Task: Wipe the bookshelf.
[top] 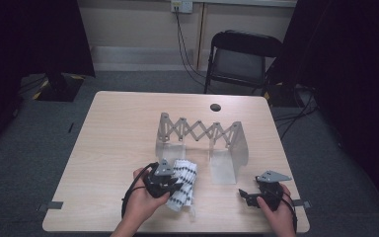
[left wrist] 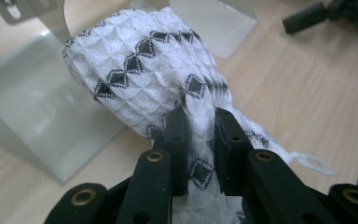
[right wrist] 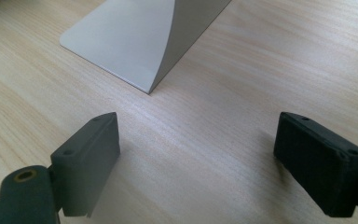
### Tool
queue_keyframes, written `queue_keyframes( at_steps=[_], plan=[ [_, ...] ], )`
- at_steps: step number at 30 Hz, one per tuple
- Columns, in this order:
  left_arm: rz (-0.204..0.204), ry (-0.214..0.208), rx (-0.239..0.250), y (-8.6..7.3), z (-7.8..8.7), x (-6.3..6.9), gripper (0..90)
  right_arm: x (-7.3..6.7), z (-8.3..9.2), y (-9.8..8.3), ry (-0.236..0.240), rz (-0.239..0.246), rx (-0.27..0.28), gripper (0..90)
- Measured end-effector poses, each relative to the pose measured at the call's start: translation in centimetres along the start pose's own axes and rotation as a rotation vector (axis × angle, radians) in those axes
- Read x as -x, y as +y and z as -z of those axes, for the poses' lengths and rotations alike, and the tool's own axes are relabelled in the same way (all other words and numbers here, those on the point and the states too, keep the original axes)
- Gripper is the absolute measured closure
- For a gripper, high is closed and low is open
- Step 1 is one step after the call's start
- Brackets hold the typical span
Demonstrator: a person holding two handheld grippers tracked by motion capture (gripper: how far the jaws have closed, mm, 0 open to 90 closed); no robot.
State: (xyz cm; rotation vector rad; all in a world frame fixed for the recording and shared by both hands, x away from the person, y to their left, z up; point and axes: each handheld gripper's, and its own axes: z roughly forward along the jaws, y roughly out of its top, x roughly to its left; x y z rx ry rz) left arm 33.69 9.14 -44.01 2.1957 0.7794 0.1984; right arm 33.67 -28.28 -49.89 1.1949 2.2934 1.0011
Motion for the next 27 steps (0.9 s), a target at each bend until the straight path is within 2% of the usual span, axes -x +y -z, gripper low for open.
queue_keyframes(
  at_steps=[1,2,5,7,8,10,12,14,18,19,21,23,24,27],
  plan=[
    [0.009,0.005,0.009,0.4,-0.4,0.1,77.4,0.0,0.0,0.0,0.000,0.000,0.000,13.5],
    [-0.002,-0.002,0.006,1.2,-1.1,0.0,77.4,0.0,0.0,0.0,0.000,0.000,0.000,13.5],
    [0.013,-0.021,0.016,1.9,-1.9,-0.1,77.3,0.0,0.0,0.0,0.000,0.000,0.000,13.5],
    [-0.009,0.002,0.003,2.6,-2.5,-0.2,77.2,0.0,0.0,0.0,0.000,0.000,0.000,13.5],
    [0.013,0.031,0.007,3.0,-2.8,-0.7,77.3,0.0,0.0,0.0,0.000,0.000,0.000,13.5],
    [0.019,0.045,0.009,3.2,-2.8,-1.0,77.3,0.0,0.0,0.0,0.000,0.000,0.000,13.5],
    [0.044,0.063,0.018,3.6,-3.1,-1.5,77.2,0.0,0.0,0.0,0.000,0.000,0.000,13.5],
    [0.040,0.075,0.008,3.7,-3.2,-1.5,77.2,0.0,0.0,0.0,0.000,0.000,0.000,13.5],
    [0.067,0.091,0.000,3.8,-4.1,-1.6,77.1,0.0,0.0,0.0,0.000,0.000,0.000,13.5],
    [0.087,0.087,0.003,3.8,-4.4,-1.5,77.1,0.0,0.0,0.0,0.000,0.000,0.000,13.5],
    [0.089,0.109,-0.010,3.7,-5.0,-1.6,77.0,0.0,0.0,0.0,0.000,0.000,0.000,13.5],
    [0.100,0.115,0.006,3.7,-5.4,-1.7,77.0,0.0,0.0,0.0,0.000,0.000,0.000,13.5],
    [0.099,0.136,0.004,3.7,-5.6,-1.9,77.0,0.0,0.0,0.0,0.001,0.001,0.000,13.5],
    [0.118,0.134,0.022,3.8,-5.6,-2.1,77.1,0.0,0.0,0.0,0.001,0.002,0.002,13.5]
  ],
)
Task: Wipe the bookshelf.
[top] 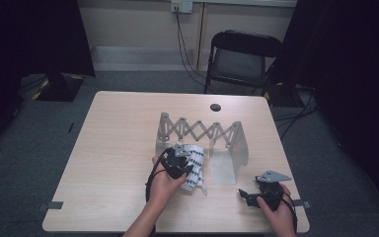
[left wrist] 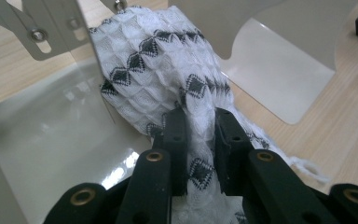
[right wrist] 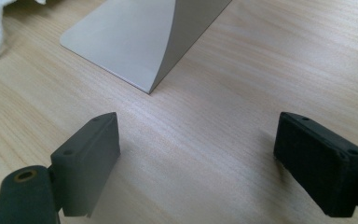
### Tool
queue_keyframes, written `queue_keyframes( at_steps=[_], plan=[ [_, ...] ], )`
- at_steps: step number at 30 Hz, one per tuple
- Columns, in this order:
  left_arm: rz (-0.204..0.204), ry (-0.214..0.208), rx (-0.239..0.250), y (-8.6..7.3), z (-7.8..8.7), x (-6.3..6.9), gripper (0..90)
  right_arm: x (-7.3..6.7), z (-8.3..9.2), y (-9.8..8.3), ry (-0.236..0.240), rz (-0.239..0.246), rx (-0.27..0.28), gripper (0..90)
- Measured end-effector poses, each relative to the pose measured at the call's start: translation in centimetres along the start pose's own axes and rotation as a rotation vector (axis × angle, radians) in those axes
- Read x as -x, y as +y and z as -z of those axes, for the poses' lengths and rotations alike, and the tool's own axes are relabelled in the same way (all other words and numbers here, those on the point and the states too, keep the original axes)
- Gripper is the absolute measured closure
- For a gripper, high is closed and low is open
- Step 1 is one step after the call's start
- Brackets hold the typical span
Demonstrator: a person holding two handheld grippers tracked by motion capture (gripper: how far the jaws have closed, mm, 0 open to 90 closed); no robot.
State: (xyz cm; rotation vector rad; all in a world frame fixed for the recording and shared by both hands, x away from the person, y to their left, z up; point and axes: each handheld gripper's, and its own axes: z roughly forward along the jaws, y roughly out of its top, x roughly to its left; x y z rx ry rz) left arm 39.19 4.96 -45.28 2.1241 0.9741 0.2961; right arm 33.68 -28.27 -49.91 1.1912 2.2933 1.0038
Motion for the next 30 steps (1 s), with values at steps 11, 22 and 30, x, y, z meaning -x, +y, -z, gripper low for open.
queue_keyframes(
  at_steps=[11,22,30],
  plan=[
    [-0.015,0.028,0.084,2.5,3.9,0.1,77.5,0.0,0.0,0.0,0.002,-0.001,-0.003,13.5],
    [-0.061,0.050,0.135,4.6,5.7,0.7,77.5,0.0,0.0,0.0,0.000,-0.002,-0.002,13.5],
    [-0.045,0.065,0.084,4.4,3.8,0.2,77.5,0.0,0.0,0.0,0.002,0.000,-0.002,13.5]
  ],
)
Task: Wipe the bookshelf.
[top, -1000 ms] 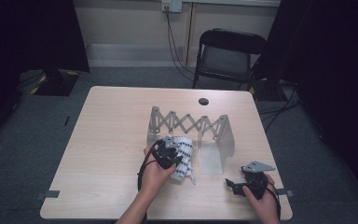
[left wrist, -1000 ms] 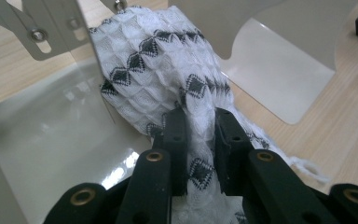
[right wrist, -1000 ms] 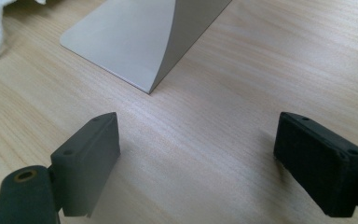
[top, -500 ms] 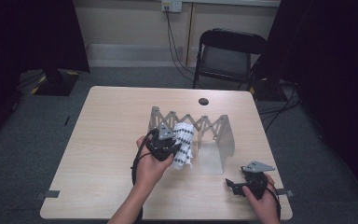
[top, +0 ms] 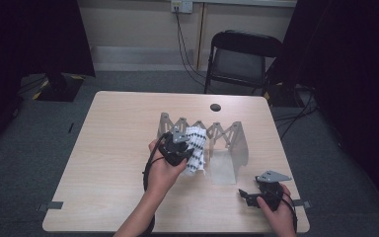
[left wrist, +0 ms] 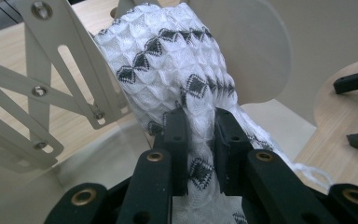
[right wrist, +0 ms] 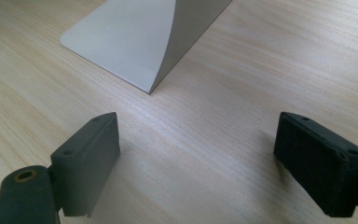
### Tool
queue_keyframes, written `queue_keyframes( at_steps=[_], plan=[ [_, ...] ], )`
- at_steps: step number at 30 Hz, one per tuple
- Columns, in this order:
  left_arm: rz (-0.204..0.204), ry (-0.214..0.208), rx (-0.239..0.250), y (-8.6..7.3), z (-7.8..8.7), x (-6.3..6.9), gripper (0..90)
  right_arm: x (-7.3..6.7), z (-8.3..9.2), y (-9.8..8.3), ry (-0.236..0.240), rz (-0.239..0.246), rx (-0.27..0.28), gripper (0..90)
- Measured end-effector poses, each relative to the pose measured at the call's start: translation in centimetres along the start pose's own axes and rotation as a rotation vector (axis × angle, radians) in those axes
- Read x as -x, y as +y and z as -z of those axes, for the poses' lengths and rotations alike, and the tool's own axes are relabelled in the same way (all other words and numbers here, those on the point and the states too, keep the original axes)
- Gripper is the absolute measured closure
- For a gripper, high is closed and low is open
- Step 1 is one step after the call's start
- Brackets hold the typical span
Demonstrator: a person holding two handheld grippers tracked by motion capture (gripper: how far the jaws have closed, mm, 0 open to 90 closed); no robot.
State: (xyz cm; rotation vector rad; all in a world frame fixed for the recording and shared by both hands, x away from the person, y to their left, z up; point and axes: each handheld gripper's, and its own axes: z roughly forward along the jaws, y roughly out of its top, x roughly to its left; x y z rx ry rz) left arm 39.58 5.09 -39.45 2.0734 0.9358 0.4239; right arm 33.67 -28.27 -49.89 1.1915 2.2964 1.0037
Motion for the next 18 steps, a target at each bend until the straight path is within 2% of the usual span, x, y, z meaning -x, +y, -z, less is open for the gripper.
queue_keyframes(
  at_steps=[11,18],
  plan=[
    [0.034,-0.001,-0.039,-1.1,-2.1,0.0,77.6,0.0,0.0,0.0,-0.003,0.000,0.001,13.5],
    [0.025,-0.008,-0.067,-2.2,-2.8,0.5,77.5,0.0,0.0,0.0,-0.002,0.000,0.000,13.5]
  ],
)
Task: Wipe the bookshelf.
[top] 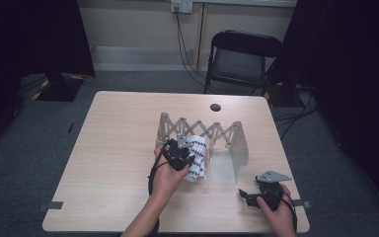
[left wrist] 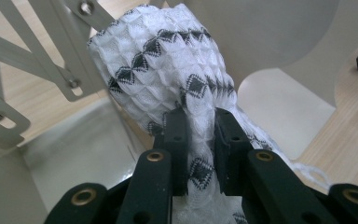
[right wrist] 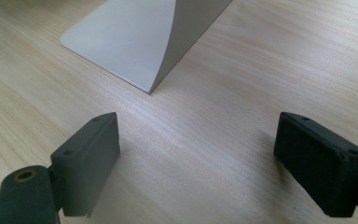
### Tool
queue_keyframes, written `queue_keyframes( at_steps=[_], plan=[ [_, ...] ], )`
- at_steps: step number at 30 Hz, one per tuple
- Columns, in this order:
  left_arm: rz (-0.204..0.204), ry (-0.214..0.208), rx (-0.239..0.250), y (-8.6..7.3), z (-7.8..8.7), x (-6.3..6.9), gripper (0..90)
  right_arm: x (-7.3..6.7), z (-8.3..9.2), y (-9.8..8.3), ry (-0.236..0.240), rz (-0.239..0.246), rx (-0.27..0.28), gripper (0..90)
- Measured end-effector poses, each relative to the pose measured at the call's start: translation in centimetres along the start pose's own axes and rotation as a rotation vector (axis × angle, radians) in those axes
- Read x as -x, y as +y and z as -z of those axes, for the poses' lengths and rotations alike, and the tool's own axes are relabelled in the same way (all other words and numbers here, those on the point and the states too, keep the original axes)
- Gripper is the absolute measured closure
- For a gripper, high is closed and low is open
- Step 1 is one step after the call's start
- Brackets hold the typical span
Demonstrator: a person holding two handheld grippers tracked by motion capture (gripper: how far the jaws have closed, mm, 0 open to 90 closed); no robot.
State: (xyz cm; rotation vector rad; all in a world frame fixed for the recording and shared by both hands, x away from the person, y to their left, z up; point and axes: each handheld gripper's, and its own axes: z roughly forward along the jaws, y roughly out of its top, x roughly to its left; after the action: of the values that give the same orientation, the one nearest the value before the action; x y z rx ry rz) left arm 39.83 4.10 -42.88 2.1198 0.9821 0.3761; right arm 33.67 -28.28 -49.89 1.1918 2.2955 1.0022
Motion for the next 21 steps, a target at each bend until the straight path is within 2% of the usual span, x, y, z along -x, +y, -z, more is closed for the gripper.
queue_keyframes(
  at_steps=[6,12,14,15,18,19,21],
  plan=[
    [0.001,-0.019,-0.024,-1.5,-1.2,0.9,77.4,0.0,0.0,0.0,0.001,0.001,0.001,13.5],
    [-0.005,-0.026,-0.053,-2.7,-1.9,0.9,75.7,0.0,0.0,0.0,0.000,0.001,0.002,13.5],
    [-0.003,-0.023,-0.051,-3.0,-2.1,0.9,66.9,0.0,0.0,0.0,0.001,0.001,0.001,13.5],
    [0.022,-0.049,-0.042,-3.3,-2.1,1.1,64.9,0.0,0.0,0.0,0.001,0.001,0.001,13.5],
    [0.020,-0.048,-0.045,-3.4,-1.8,1.4,56.7,0.0,0.0,0.0,0.001,-0.001,-0.001,13.5],
    [0.046,-0.053,-0.035,-3.4,-1.6,1.8,52.8,0.0,0.0,0.0,0.000,-0.001,0.000,13.5],
    [0.040,-0.040,-0.020,-3.5,-1.2,2.1,49.0,0.0,0.0,0.0,0.000,0.001,0.002,13.5]
  ],
)
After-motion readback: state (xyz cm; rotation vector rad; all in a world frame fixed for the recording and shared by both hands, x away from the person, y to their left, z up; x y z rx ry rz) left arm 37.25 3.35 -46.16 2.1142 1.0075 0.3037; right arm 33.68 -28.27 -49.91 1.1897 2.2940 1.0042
